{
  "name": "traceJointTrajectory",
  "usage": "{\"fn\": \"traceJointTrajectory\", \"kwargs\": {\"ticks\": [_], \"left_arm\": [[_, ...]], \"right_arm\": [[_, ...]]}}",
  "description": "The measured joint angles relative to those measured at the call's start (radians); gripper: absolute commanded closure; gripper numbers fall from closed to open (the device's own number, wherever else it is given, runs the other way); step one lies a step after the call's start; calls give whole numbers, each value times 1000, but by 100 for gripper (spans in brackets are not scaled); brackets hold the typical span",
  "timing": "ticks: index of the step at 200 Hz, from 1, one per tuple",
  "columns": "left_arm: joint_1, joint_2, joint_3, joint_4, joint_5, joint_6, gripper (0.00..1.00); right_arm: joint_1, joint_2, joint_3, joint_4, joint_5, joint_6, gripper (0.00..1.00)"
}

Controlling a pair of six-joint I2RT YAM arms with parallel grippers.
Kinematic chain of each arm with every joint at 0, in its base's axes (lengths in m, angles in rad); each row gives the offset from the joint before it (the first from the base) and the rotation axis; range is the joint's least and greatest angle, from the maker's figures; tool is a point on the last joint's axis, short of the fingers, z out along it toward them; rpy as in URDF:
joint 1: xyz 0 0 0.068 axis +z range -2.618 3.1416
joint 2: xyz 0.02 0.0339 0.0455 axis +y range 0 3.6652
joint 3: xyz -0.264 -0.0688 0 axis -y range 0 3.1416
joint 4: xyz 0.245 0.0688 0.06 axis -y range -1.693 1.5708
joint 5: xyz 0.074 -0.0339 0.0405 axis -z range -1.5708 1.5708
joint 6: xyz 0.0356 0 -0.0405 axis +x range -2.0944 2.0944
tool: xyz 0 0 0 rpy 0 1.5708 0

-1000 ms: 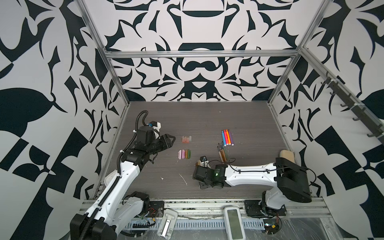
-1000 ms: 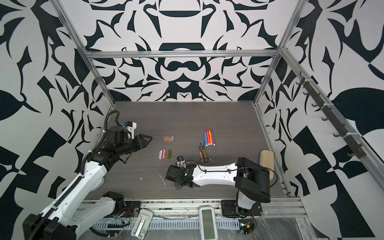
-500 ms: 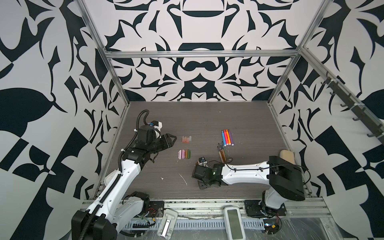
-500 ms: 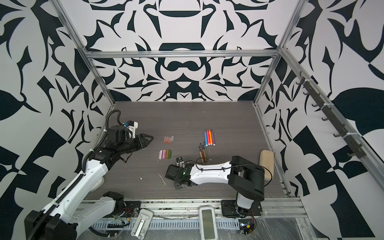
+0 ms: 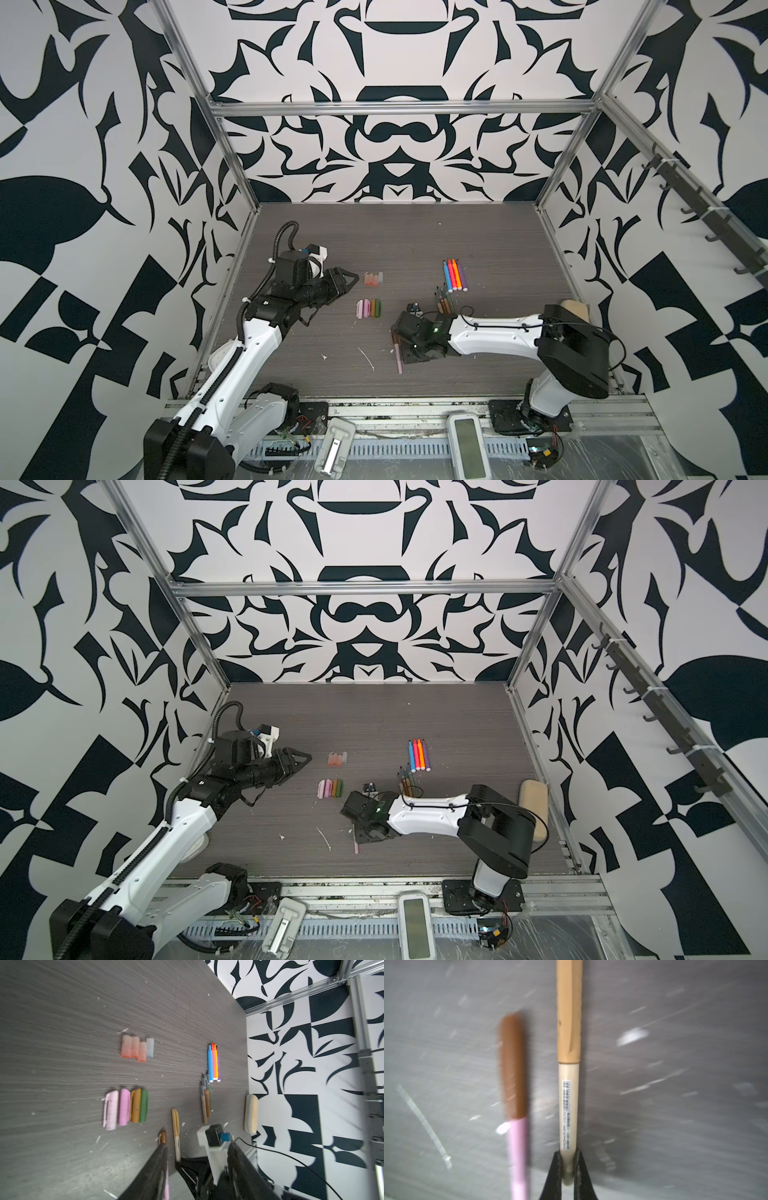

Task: Open the pen caps
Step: 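Lift the tan-capped pen toward the left gripper while the left approaches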

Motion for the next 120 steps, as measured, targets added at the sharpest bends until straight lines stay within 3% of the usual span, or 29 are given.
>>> {"fn": "traceJointTrajectory", "kwargs": {"ticks": [28, 57, 82, 120], "left_arm": [[-64, -1, -48, 27, 21, -99, 44], [-130, 4, -52, 53, 22, -150, 40], [-135, 58, -44, 85, 23, -156, 40], [-135, 258, 50, 102, 64, -108, 40]], "right_arm": [[-123, -150, -18, -49, -21, -93, 100], [-223, -293, -2, -23, -176, -201, 100], [-231, -287, 59, 10, -323, -245, 100], [-228, -216, 132, 74, -466, -233, 100]]}}
